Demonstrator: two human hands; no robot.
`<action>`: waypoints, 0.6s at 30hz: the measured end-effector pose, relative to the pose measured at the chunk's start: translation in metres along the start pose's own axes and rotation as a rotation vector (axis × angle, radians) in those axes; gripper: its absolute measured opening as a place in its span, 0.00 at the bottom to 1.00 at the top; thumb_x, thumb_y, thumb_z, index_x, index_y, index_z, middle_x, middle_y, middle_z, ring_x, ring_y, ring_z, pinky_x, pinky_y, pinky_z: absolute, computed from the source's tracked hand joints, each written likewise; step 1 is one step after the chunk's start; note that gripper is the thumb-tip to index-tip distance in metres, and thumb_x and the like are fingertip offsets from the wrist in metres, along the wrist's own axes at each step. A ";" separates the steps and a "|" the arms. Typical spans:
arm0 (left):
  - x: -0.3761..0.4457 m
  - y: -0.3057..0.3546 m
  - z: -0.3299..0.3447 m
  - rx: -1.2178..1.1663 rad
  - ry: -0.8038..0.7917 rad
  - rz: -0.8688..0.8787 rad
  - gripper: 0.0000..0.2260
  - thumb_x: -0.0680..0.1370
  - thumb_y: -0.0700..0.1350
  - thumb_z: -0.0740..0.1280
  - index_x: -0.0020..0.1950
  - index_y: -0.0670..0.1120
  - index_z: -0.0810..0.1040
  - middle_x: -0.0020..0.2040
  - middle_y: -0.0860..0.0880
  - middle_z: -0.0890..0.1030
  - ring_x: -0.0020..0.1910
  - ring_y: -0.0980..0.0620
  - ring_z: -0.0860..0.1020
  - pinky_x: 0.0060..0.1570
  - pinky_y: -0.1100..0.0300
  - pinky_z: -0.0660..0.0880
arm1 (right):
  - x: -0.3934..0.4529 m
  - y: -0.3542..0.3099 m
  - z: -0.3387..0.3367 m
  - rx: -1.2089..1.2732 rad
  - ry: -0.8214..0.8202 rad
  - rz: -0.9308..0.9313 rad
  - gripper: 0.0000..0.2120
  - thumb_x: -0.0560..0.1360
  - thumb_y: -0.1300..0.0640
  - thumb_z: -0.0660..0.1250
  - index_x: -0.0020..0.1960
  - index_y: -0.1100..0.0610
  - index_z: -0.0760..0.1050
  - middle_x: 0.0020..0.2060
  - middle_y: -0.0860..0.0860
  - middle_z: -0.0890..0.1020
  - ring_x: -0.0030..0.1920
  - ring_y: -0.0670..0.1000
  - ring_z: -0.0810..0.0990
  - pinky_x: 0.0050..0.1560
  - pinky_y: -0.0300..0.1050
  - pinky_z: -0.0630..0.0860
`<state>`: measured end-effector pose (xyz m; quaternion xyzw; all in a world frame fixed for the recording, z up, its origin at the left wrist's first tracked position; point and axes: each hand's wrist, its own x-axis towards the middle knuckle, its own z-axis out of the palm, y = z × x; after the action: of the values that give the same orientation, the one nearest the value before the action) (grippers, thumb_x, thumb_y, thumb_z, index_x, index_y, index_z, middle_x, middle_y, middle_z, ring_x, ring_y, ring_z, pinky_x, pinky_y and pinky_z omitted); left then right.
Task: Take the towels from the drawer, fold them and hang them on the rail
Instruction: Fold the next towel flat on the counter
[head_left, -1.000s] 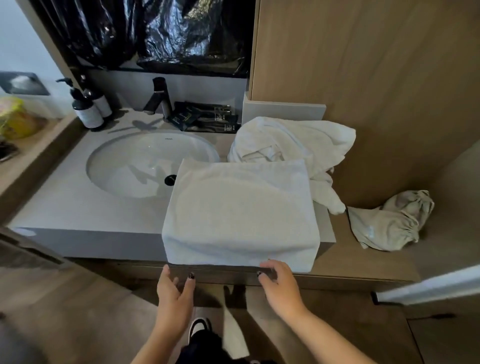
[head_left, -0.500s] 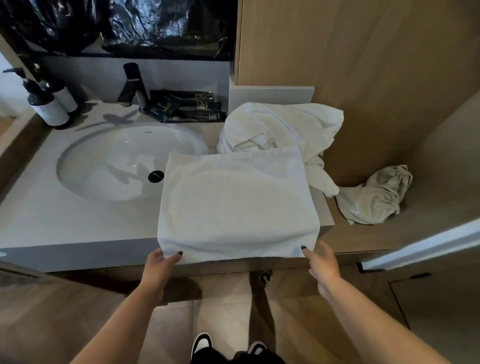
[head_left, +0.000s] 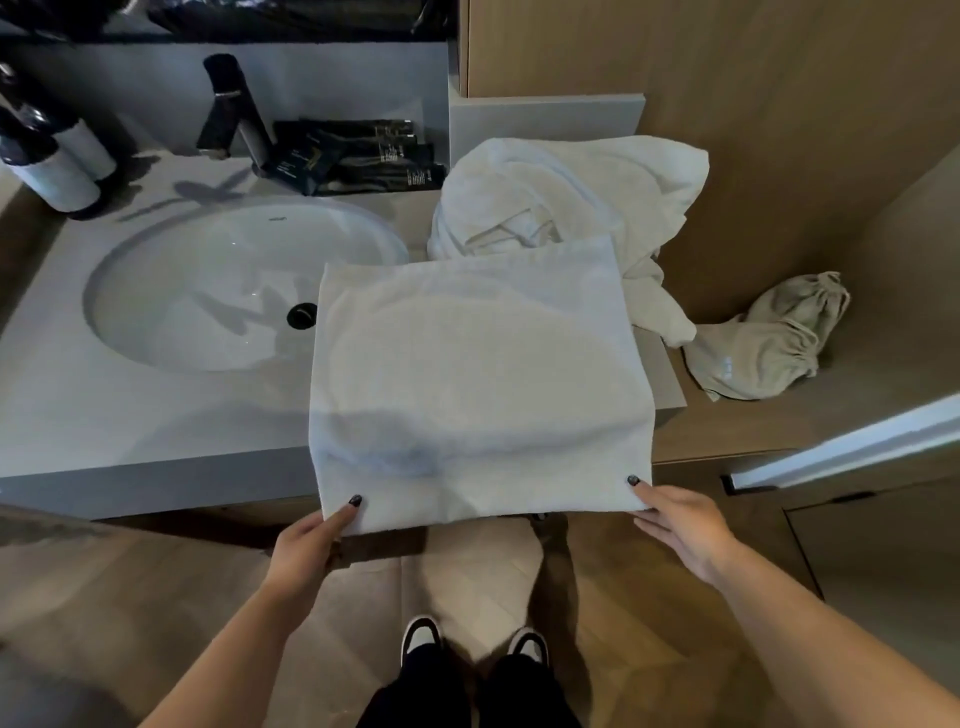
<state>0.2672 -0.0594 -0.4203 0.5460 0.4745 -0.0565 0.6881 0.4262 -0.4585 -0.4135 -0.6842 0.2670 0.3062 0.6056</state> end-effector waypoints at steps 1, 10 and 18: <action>-0.003 0.000 -0.003 0.000 0.002 0.004 0.12 0.74 0.46 0.74 0.49 0.37 0.83 0.35 0.46 0.84 0.33 0.50 0.81 0.36 0.56 0.76 | -0.003 -0.001 -0.003 -0.002 0.007 -0.024 0.19 0.68 0.53 0.75 0.54 0.63 0.81 0.49 0.57 0.86 0.53 0.56 0.84 0.61 0.51 0.77; -0.016 -0.002 -0.017 0.169 0.045 0.111 0.14 0.71 0.49 0.77 0.41 0.41 0.76 0.38 0.40 0.76 0.39 0.44 0.73 0.44 0.51 0.69 | -0.016 0.001 -0.016 -0.080 0.133 -0.150 0.11 0.68 0.58 0.78 0.34 0.64 0.80 0.32 0.59 0.83 0.40 0.58 0.82 0.57 0.58 0.79; -0.020 -0.005 -0.018 -0.099 -0.075 -0.014 0.07 0.73 0.35 0.71 0.46 0.40 0.74 0.47 0.38 0.80 0.47 0.41 0.79 0.49 0.48 0.77 | -0.021 0.017 -0.015 -0.040 0.080 -0.051 0.08 0.75 0.64 0.71 0.44 0.69 0.77 0.44 0.58 0.86 0.54 0.57 0.83 0.60 0.54 0.78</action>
<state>0.2426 -0.0556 -0.4086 0.5056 0.4544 -0.0581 0.7311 0.4012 -0.4754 -0.4082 -0.7147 0.2673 0.2681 0.5882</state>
